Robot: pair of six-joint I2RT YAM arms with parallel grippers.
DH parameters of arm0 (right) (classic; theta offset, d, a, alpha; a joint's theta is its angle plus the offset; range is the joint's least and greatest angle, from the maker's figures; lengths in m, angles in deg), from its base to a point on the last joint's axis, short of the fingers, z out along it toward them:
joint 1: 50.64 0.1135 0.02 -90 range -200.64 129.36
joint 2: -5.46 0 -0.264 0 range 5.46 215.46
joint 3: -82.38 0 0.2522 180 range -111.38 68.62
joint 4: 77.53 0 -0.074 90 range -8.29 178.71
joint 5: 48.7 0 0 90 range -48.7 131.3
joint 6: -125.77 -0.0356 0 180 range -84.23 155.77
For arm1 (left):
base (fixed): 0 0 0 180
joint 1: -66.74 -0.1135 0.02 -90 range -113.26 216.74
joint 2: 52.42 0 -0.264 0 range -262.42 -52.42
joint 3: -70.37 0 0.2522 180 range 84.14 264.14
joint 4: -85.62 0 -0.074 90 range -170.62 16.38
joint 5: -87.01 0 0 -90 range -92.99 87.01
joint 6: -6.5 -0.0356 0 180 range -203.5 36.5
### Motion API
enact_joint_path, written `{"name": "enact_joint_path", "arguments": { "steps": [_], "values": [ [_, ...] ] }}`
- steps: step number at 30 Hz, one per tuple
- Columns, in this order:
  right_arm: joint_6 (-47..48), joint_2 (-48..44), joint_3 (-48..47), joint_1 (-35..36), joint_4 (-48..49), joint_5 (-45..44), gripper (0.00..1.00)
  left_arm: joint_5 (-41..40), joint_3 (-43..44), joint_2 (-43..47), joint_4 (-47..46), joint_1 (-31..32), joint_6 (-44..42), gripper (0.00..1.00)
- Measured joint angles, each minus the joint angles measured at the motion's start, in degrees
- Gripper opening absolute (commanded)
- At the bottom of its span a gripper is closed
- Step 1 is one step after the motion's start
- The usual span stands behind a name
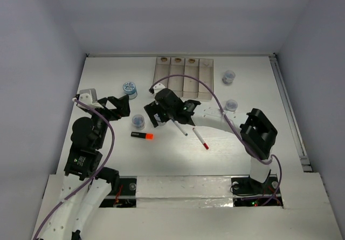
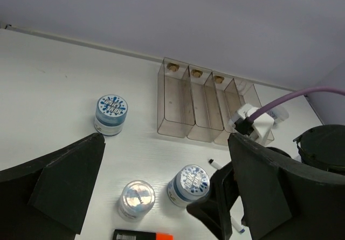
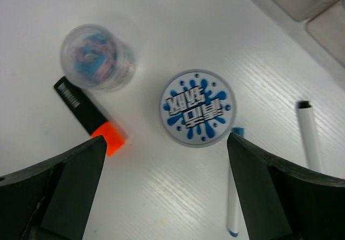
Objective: Sort the stationery into containers
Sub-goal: Pick up the stationery from the center of the board.
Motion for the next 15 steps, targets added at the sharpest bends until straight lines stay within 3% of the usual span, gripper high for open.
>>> {"name": "enact_joint_path", "arguments": {
  "steps": [4,15],
  "values": [
    [0.3,1.1,-2.6,-0.2,-1.6,-4.2,1.0,0.7,0.0,0.0,0.0,0.0,0.0,0.99],
    [0.5,7.8,-7.7,-0.9,-4.6,-5.6,1.0,1.6,0.0,0.0,0.0,0.0,0.0,0.99]
  ]
}}
